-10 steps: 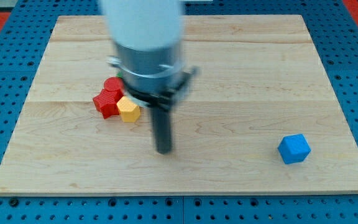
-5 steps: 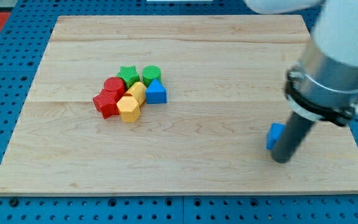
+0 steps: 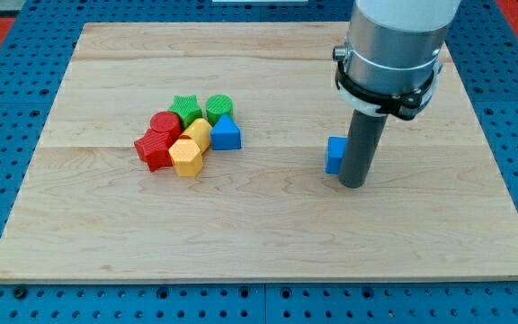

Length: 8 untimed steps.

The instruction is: Place the blue cube bottom to the blue triangle

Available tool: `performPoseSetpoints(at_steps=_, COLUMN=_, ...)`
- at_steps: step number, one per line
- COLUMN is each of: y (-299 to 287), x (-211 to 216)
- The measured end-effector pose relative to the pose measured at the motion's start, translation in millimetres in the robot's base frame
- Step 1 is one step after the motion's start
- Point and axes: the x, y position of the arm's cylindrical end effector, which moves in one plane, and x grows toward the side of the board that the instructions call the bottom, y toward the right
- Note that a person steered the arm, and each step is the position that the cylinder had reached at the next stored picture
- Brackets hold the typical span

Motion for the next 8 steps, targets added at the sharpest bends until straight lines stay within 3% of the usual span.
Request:
performPoseSetpoints(at_steps=1, y=62, x=-12)
performPoseSetpoints(at_steps=2, y=47, x=-35)
performPoseSetpoints(at_steps=5, y=-114, x=-1)
performPoseSetpoints(at_steps=6, y=-106, x=-1)
performPoseSetpoints(at_steps=7, y=-29, x=-1)
performPoseSetpoints(at_steps=8, y=11, x=-24)
